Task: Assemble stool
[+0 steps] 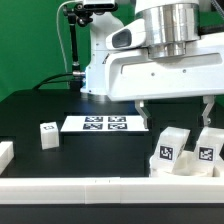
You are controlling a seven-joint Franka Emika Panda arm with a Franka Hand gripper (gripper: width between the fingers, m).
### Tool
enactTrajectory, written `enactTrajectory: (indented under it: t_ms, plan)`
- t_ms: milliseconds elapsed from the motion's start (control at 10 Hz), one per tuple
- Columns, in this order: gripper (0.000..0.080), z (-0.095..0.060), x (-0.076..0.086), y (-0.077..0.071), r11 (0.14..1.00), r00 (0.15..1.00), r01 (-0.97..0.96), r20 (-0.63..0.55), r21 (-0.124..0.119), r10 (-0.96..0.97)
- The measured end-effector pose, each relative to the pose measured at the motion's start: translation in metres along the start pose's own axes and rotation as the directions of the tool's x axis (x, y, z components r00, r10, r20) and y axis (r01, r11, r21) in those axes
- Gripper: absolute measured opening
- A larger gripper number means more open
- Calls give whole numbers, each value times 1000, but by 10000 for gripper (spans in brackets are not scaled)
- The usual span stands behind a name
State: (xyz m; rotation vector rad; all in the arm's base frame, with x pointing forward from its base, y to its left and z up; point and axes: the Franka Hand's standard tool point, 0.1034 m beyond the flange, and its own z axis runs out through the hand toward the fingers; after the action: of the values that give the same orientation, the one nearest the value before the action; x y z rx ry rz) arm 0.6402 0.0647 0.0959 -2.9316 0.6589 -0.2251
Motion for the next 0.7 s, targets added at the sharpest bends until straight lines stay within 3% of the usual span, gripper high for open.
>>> enactTrajectory:
  t_ms: [300, 700]
  plan:
    - [648, 3, -2, 2, 942, 942, 334, 15, -39, -334]
    - [648, 5, -5, 6, 786, 787, 617, 53, -43, -615]
